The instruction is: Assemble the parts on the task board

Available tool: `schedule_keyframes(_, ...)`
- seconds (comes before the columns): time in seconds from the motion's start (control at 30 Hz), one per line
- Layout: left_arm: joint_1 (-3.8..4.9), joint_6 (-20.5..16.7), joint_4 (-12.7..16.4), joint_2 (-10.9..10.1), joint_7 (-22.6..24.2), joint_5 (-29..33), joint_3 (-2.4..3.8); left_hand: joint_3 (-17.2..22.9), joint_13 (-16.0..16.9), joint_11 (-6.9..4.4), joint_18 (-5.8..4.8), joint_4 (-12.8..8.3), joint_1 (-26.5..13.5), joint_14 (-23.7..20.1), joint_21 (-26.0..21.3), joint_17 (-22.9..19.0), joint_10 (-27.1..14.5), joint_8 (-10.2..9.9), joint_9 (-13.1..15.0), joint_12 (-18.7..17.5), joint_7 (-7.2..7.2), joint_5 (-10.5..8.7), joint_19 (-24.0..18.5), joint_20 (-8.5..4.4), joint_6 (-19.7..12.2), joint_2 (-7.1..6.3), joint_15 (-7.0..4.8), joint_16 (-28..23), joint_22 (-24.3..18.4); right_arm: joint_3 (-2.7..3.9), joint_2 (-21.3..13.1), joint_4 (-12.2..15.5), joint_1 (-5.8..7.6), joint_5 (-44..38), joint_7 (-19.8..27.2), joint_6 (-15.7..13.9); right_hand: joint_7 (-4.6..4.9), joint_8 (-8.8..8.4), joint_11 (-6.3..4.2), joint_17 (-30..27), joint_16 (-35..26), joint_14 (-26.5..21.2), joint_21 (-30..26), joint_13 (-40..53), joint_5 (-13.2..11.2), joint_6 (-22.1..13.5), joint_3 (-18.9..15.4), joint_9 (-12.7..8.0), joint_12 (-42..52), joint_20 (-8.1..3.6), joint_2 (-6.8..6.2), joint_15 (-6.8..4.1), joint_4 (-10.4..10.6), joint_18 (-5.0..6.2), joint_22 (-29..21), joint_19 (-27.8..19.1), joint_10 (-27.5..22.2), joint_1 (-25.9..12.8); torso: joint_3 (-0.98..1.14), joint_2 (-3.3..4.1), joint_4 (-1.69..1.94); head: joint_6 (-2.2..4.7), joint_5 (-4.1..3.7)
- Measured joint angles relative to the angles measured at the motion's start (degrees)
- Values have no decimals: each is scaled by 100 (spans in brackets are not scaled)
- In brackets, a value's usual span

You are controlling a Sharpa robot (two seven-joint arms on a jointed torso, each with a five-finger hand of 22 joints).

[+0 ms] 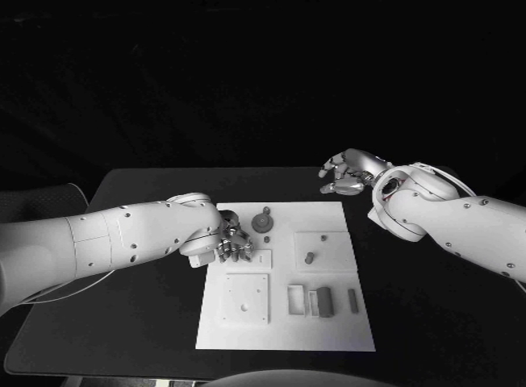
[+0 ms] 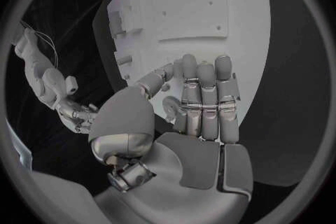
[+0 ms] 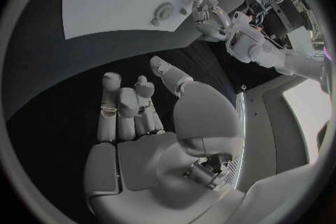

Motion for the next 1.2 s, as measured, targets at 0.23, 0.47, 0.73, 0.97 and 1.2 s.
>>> schedule_keyframes(0.23, -35, -43, -42, 45, 3, -7, 2, -6, 5, 15, 0, 7, 0, -1, 0, -30, -29, 0, 2, 22, -1, -20, 0, 1, -1, 1, 1, 22, -1, 0, -1, 2, 0, 0, -5, 44, 2, 0, 0, -5, 0, 0, 0, -7, 0, -2, 0, 0, 0, 0, 0, 0, 0, -2, 0, 0, 0, 0, 0, 0, -1, -7, -8)
schedule_keyframes(0.47, -50, -69, -47, 55, 6, -10, 2, 3, 5, 8, 0, 16, 0, -41, 0, -44, -36, -2, 21, 22, -7, -21, -9, 10, -6, 1, 0, 22, 5, 0, -7, 2, 0, 0, -10, 73, 4, -14, 1, -5, 0, 0, 0, -7, 0, -4, 0, 0, 0, 21, 0, 0, 0, -3, 0, -21, -1, 0, 0, 1, -1, -5, -18)
schedule_keyframes(0.73, -50, -63, -51, 59, 6, -12, 2, 2, 5, 8, -1, 16, 6, -42, 0, -51, -36, -15, 23, 21, -16, -22, -9, 10, -17, 6, 1, 22, 4, 0, -6, 9, 0, 0, -14, 102, 11, -23, 1, -5, -22, 0, 0, -12, 0, -11, 0, 0, 0, 21, 0, 0, 0, -4, 0, -21, -1, 0, 1, 1, 0, -12, -22)
schedule_keyframes(0.97, -50, -63, -75, 69, 2, -14, 2, 2, 9, 8, -1, 16, 6, -42, 0, -68, -36, -27, 26, 22, -26, -44, -9, 11, -26, 6, 1, 48, 10, 0, -3, 10, 0, 0, -16, 117, -4, -23, 1, -4, -21, 1, 0, -11, 0, 4, 0, 0, 0, 21, 24, 1, 0, -4, 0, -21, -2, -24, 2, 0, 0, -9, -29)
schedule_keyframes(1.2, -50, -31, -83, 82, 1, -93, 2, -25, 15, 20, -1, 43, 6, -42, 0, -101, -48, -1, 27, 49, -27, -59, -9, 11, -27, 4, 2, 90, 15, 0, -3, 26, 0, 0, -17, 127, -4, -23, 1, -4, -21, 1, 0, -17, 0, 4, 0, 0, 0, 21, 24, 1, 0, -5, 0, -21, -2, -24, 2, 1, 0, -13, -29)
